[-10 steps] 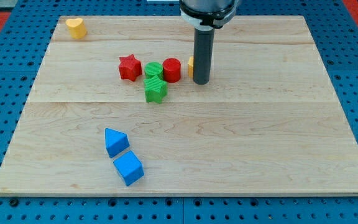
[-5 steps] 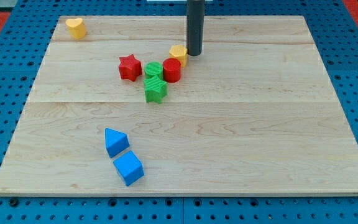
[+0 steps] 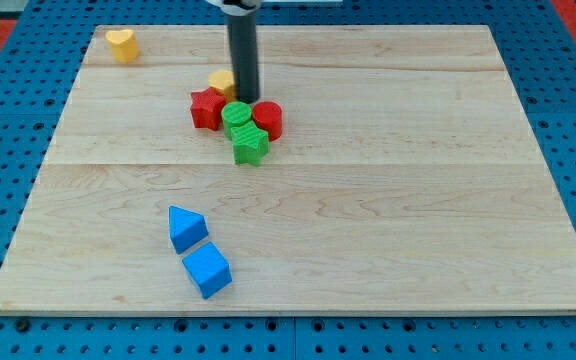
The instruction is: Slide the yellow hexagon into the yellow heart
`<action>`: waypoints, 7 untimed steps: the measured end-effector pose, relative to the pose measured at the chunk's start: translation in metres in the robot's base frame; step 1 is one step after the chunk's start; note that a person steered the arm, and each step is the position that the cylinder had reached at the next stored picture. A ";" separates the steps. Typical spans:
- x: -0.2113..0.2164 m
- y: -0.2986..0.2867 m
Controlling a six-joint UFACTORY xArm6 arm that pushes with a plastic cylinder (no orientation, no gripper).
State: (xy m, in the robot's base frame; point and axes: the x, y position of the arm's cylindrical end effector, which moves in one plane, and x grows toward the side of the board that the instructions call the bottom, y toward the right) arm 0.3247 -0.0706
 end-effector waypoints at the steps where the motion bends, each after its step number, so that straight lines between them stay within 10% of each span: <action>1: -0.024 -0.039; 7: -0.005 -0.181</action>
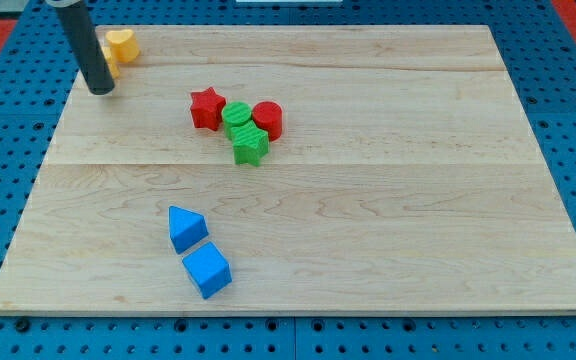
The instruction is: Slide the yellow hexagon into the yellow heart
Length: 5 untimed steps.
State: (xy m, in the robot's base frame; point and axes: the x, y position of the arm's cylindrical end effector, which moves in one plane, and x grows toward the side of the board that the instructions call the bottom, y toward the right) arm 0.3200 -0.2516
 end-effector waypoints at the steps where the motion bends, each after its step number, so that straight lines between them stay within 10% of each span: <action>1: -0.018 -0.013; 5: -0.066 -0.010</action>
